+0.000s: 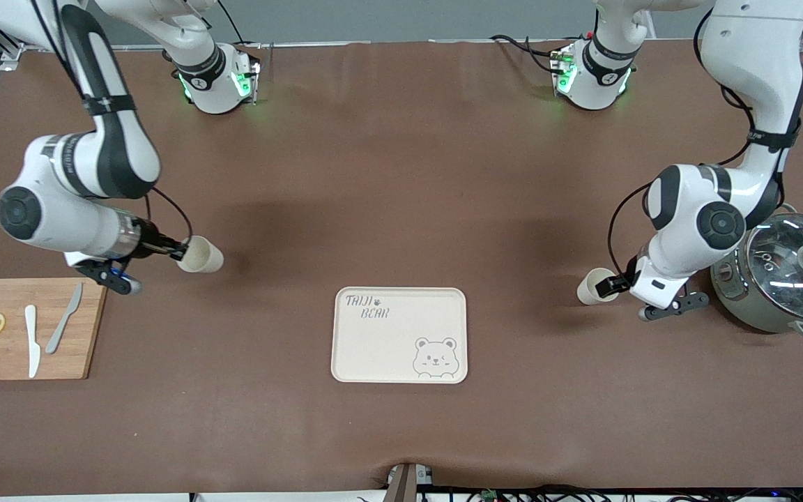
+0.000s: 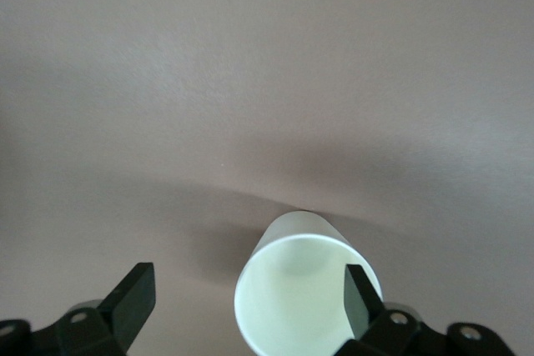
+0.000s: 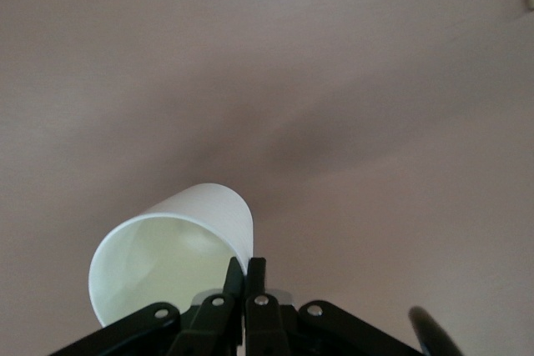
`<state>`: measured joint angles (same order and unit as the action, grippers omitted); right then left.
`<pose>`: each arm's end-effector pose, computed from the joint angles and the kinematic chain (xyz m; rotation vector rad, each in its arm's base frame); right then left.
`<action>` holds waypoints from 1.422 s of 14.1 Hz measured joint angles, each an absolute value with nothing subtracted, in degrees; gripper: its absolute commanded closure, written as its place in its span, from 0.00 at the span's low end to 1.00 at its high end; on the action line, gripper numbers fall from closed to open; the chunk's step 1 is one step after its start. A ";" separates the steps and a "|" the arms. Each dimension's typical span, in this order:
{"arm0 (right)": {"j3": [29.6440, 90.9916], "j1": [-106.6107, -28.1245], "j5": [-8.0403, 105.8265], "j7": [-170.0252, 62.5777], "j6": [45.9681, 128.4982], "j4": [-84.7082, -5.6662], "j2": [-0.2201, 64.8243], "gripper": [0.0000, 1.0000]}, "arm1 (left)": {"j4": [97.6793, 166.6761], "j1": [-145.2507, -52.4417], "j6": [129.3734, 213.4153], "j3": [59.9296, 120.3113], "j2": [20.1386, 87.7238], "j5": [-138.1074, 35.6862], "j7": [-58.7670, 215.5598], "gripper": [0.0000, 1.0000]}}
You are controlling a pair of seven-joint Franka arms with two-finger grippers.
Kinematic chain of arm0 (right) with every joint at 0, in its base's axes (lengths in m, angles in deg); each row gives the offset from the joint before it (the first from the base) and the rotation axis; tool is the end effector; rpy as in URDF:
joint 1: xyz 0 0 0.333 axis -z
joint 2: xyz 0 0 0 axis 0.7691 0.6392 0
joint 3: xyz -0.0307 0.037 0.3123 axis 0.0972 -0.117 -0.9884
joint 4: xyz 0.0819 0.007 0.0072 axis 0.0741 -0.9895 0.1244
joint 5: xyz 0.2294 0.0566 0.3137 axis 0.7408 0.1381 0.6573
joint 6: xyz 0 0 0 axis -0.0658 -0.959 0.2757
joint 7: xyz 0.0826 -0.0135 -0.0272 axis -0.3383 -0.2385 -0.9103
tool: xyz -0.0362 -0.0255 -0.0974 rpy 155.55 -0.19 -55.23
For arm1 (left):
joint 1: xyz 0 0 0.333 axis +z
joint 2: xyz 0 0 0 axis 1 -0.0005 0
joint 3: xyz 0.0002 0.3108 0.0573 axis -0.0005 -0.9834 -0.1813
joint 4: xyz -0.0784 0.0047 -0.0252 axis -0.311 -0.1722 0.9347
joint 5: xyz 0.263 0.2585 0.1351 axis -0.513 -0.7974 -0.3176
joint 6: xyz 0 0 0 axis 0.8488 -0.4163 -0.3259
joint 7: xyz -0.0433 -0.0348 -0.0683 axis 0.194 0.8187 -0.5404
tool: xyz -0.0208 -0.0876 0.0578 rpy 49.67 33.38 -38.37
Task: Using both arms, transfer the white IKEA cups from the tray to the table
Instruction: 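Set the cups down on the table and open both grippers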
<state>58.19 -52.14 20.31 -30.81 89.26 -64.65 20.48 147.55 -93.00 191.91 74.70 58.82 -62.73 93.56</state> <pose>0.5553 -0.0056 0.3192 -2.9773 0.6327 0.3542 0.6047 -0.0606 0.2786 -3.1123 -0.3857 -0.0528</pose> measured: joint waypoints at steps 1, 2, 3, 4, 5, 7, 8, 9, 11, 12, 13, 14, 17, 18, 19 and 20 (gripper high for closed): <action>58.22 -49.85 19.66 -33.85 90.43 -66.16 20.17 1.00 | 147.16 -93.00 190.17 74.70 59.91 -62.73 93.23 0.00; 58.23 -48.03 19.30 -36.74 91.97 -67.40 20.09 1.00 | 146.60 -92.99 188.44 74.70 60.77 -62.73 92.80 0.00; 58.20 -46.54 19.10 -39.64 94.06 -68.80 20.09 1.00 | 146.00 -92.97 187.21 74.70 61.50 -62.73 92.06 0.00; 58.20 -45.21 18.93 -42.39 96.93 -70.57 20.09 1.00 | 145.37 -92.95 186.37 74.70 62.16 -62.73 91.40 0.00; 58.22 -44.13 18.81 -44.61 99.89 -72.53 20.12 1.00 | 144.83 -92.93 185.77 74.70 62.95 -62.73 90.83 0.00; 58.22 -43.13 18.69 -46.34 102.82 -75.52 20.15 1.00 | 144.01 -92.90 184.45 74.69 65.08 -62.73 89.42 0.00; 58.10 -43.13 18.67 -46.39 103.20 -76.40 20.14 1.00 | 143.73 -92.89 183.12 74.69 66.45 -62.73 88.54 0.00; 57.83 -43.14 18.67 -46.39 103.58 -77.09 20.15 1.00 | 143.54 -92.89 181.52 74.69 67.90 -62.73 87.39 0.00; 57.35 -43.25 18.67 -46.37 103.87 -77.94 20.14 1.00 | 143.43 -92.88 178.33 74.69 71.03 -62.73 84.60 0.00; 57.18 -43.38 18.67 -46.36 103.92 -78.19 20.14 1.00 | 143.41 -92.88 176.92 74.69 72.50 -62.73 83.41 0.00; 57.03 -43.65 18.67 -46.29 103.99 -78.32 20.14 1.00 | 143.40 -92.87 175.40 74.69 73.98 -62.73 82.13 0.00; 56.93 -43.95 18.67 -46.10 104.03 -78.36 20.14 1.00 | 143.40 -92.84 173.95 74.68 75.35 -62.73 80.68 0.00; 56.88 -44.16 18.67 -45.93 104.17 -78.46 20.18 1.00 | 143.40 -92.59 170.60 74.54 78.94 -62.73 76.74 0.00; 56.89 -44.15 18.67 -45.92 104.84 -78.63 20.35 0.97 | 143.40 -92.53 169.66 74.50 80.04 -62.73 76.30 0.00; 56.90 -44.15 18.67 -45.91 106.03 -78.90 20.69 0.83 | 143.40 -92.50 168.61 74.50 81.14 -62.73 76.20 0.00; 56.96 -44.13 18.65 -45.91 106.77 -79.04 21.02 0.51 | 143.40 -92.50 167.49 74.50 82.16 -62.73 76.20 0.00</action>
